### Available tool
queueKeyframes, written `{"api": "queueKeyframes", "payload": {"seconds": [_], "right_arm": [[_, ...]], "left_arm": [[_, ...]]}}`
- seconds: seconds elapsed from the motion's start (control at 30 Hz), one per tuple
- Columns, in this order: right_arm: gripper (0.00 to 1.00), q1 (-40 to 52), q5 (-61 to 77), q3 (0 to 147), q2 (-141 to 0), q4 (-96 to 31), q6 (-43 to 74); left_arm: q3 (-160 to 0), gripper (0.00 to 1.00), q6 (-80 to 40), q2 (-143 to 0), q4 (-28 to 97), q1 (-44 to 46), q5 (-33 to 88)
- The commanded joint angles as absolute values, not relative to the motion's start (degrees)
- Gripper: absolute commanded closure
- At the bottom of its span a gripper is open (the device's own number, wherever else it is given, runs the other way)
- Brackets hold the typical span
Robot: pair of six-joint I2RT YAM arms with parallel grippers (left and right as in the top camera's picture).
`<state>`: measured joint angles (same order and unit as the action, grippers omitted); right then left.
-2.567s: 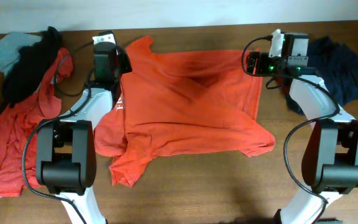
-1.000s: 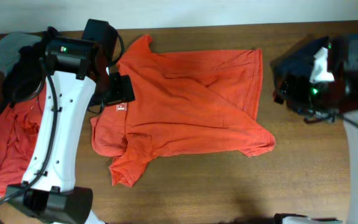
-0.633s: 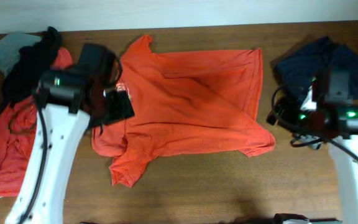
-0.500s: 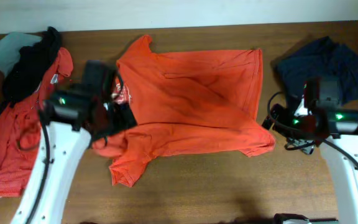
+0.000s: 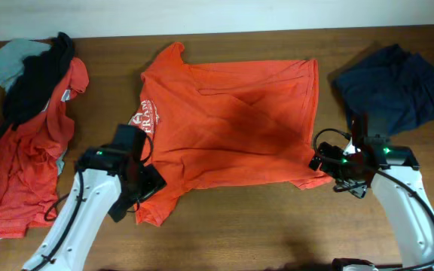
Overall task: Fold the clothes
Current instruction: 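Release the shoulders and move both grippers to the shirt's lower hem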
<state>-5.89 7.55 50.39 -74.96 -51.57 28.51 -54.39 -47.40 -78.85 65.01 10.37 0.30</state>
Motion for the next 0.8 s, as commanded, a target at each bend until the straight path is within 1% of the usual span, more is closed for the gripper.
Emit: {"api": "queueKeyframes", "payload": {"seconds": [0.0, 0.1, 0.13, 0.2, 0.4, 0.77], "right_arm": [[0.03, -5.6, 7.7, 49.0, -75.3, -49.2, 28.8], [0.04, -5.6, 7.7, 47.3, -75.8, -47.0, 28.8], [0.05, -5.6, 7.8, 46.6, -75.9, -46.5, 28.8], [0.06, -5.6, 8.0, 45.4, -76.3, -45.7, 29.1], [0.07, -5.6, 7.9, 43.9, -76.7, -45.4, 29.5], [0.07, -5.6, 7.9, 41.8, -76.7, -44.1, 29.5]], "left_arm": [[-51.9, 0.09, -49.5, -77.9, 62.5, 8.4, 3.9], [-48.9, 0.11, -49.5, -77.9, 57.4, 7.0, 7.8], [-48.2, 0.18, -49.5, -77.9, 56.1, 6.7, 8.8], [-46.9, 0.2, -49.5, -77.9, 53.8, 6.4, 9.5], [-46.4, 0.27, -49.0, -77.9, 53.2, 6.4, 9.0], [-42.3, 0.33, -47.9, -77.9, 52.5, 6.4, 2.7]]}}
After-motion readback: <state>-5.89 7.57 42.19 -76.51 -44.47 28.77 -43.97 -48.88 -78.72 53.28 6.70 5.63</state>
